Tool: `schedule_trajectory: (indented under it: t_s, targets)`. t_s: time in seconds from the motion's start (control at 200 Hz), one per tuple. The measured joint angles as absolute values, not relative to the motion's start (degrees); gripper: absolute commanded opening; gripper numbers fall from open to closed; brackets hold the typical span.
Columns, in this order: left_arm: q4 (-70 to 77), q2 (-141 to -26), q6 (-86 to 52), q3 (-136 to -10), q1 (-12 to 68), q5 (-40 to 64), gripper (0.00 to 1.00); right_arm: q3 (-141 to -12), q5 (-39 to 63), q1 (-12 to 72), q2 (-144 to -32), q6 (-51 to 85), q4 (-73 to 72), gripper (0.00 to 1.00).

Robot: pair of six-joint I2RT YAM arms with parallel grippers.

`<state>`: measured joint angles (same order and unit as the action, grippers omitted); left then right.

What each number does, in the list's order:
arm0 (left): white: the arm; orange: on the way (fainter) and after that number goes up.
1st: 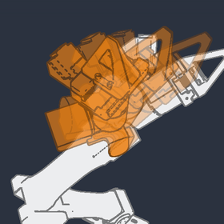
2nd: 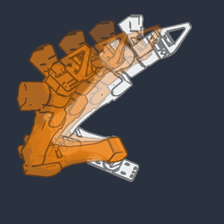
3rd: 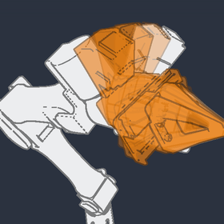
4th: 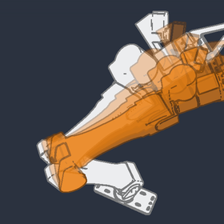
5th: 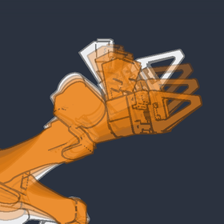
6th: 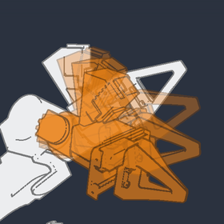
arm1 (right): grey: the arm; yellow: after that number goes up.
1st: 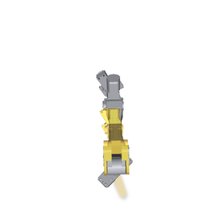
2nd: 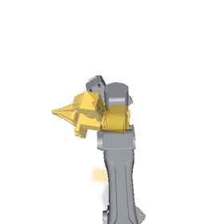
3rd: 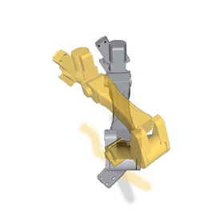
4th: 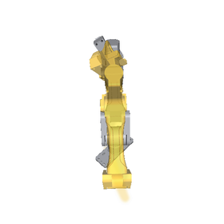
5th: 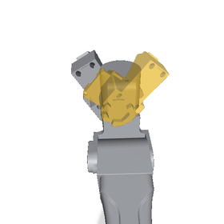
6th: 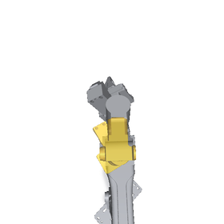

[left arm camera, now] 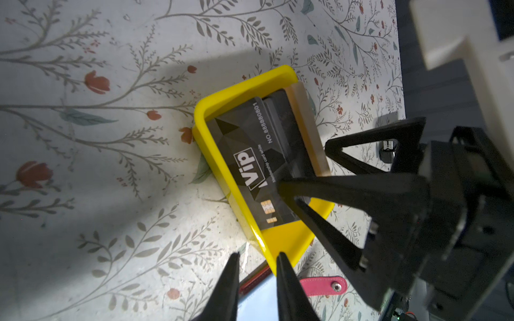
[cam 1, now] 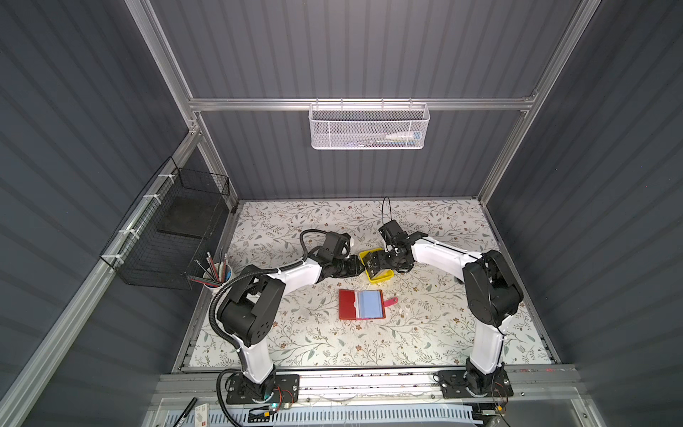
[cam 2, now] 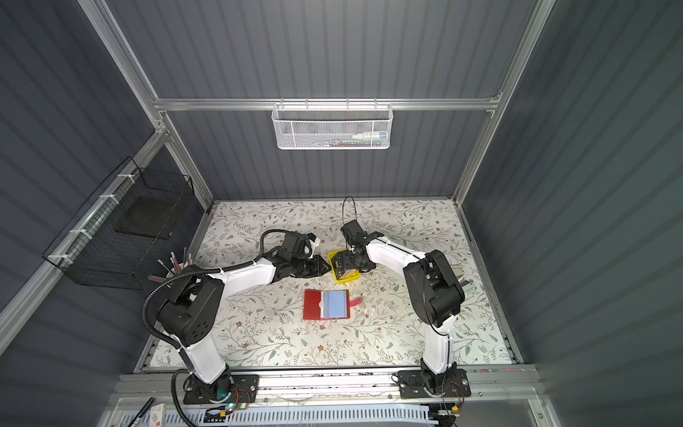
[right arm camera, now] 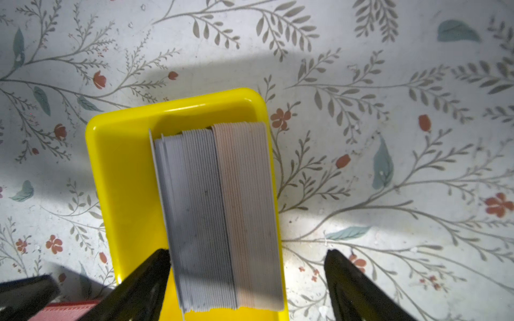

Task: Insert credit cards into a card holder
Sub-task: Pick up the credit card from the storage box.

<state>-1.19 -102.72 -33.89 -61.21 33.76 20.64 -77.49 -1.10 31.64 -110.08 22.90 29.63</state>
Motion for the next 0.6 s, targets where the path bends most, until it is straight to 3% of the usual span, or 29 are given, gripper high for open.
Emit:
schedule_trajectory:
  t_s: [0.21, 0.6]
  targets:
    - [-1.02, -102.72, -34.22, -61.21, 33.74, 21.08, 0.26, -77.03, -2.07, 31.64, -109.27, 22.87, 29.67, 0.89]
    - [0.08, -102.72, -35.14, -61.19, 33.74, 21.69, 0.25, -76.82, -2.26, 31.64, -108.25, 21.96, 29.56, 0.77]
